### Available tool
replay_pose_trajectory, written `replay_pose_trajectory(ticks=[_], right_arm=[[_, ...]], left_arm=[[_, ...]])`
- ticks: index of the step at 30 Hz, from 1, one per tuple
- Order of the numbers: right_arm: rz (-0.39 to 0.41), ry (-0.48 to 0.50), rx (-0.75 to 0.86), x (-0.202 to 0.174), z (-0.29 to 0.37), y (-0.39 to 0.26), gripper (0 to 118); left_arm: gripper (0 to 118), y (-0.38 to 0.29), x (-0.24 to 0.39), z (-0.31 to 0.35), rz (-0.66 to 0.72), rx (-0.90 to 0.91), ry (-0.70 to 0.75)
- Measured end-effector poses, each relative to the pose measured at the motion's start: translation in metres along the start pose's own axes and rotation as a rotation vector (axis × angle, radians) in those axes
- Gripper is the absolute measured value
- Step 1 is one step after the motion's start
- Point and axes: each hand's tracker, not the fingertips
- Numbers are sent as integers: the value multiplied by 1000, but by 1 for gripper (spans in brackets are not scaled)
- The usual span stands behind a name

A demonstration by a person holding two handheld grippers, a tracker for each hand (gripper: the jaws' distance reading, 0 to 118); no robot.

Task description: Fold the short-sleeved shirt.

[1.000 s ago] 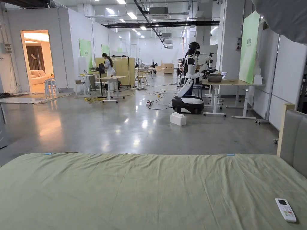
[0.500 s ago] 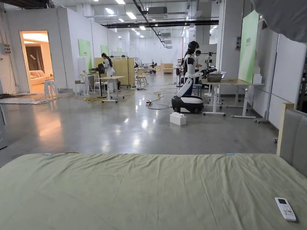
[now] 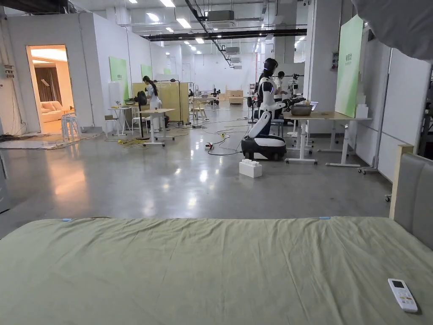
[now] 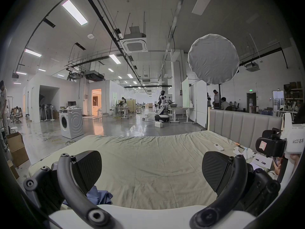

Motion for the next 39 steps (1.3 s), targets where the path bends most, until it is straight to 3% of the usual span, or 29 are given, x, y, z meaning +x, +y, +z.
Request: replay_pose_trajectory(ticks=[28,32,34,39], right_arm=[[-12,-16,-22,0,-7,-2,118],[-141,-177,-108,0,-15,4,118],[-150,-238,-139,-2,-18,12,118],[-199,-233,-186,-8,-21,21,118]], left_arm=[[118,1,-5,2,8,-10,16],[118,1,-5,2,15,-13,8],[118,2,-5,2,17,-13,5],[118,2,-3,1,26,-10,-4]])
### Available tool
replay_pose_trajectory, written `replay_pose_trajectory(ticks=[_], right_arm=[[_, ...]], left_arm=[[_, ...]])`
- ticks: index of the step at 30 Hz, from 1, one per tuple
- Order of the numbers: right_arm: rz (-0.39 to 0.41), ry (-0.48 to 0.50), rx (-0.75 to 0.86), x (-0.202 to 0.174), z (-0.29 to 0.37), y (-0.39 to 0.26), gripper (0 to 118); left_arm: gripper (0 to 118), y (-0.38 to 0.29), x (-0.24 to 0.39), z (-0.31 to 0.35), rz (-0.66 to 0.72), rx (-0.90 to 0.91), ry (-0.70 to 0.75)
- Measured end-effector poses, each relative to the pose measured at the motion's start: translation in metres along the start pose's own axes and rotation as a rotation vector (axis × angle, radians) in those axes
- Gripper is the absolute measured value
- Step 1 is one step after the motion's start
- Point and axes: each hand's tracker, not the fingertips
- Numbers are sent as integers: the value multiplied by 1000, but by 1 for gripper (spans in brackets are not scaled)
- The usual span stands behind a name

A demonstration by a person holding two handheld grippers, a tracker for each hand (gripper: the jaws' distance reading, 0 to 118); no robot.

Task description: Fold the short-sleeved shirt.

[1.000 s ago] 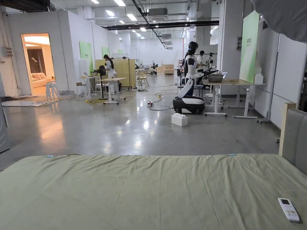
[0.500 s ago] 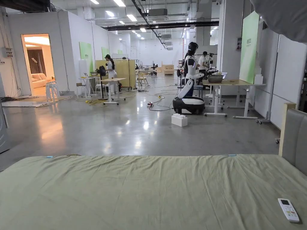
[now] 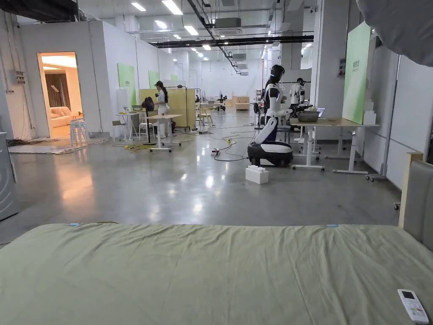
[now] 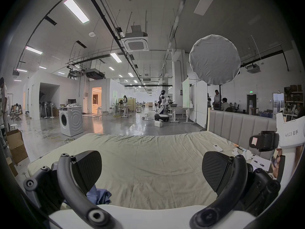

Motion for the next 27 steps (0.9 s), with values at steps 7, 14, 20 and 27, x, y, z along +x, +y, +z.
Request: replay_pose_trajectory(ticks=[7,14,20,27], right_arm=[[9,-35,-39,-10,2,3,118],[-83,-75,-27,-5,0,2,118],[24,110,51,0,2,-6,118],[190,159,125,-7,9,-8,118]], left_arm=[[118,0,3,0,-5,-7,-15],[118,0,5,0,-6,-9,-20],[118,0,5,0,-1,2,-14],[118,-2,4,1,2,2,-4]])
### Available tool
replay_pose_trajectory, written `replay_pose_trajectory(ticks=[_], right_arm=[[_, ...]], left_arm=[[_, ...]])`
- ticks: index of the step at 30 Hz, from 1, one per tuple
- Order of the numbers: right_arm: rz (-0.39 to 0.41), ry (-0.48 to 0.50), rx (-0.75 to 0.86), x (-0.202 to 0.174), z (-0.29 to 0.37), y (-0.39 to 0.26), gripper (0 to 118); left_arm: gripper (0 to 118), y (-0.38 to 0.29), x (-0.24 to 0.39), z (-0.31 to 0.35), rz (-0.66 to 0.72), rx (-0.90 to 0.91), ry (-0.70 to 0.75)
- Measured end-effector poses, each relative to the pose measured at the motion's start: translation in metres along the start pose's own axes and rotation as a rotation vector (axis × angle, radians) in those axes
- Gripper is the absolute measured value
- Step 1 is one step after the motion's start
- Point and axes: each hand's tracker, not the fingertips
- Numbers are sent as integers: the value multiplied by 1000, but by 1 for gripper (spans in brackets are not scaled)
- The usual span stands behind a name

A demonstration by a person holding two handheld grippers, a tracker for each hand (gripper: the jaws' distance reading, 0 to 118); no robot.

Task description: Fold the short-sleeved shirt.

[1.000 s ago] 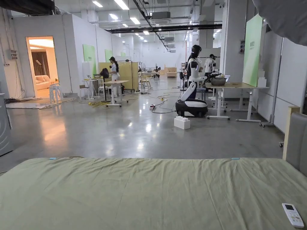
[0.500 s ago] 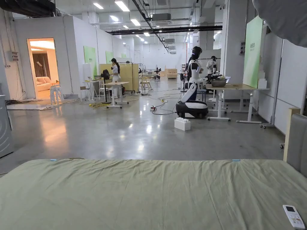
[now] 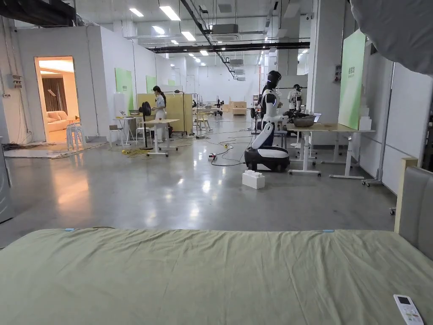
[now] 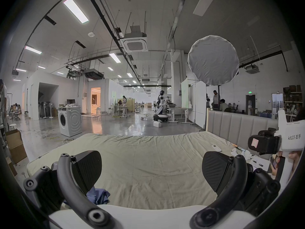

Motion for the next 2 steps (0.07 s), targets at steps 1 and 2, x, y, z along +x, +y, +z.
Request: replay_pose_trajectory(ticks=[1,2], right_arm=[[3,4,4,-1,0,-1,118],[5,8,11,-1,1,-1,118]], left_arm=[[118,0,-1,0,4,-3,1],[118,0,-1,-1,11,-7,0]])
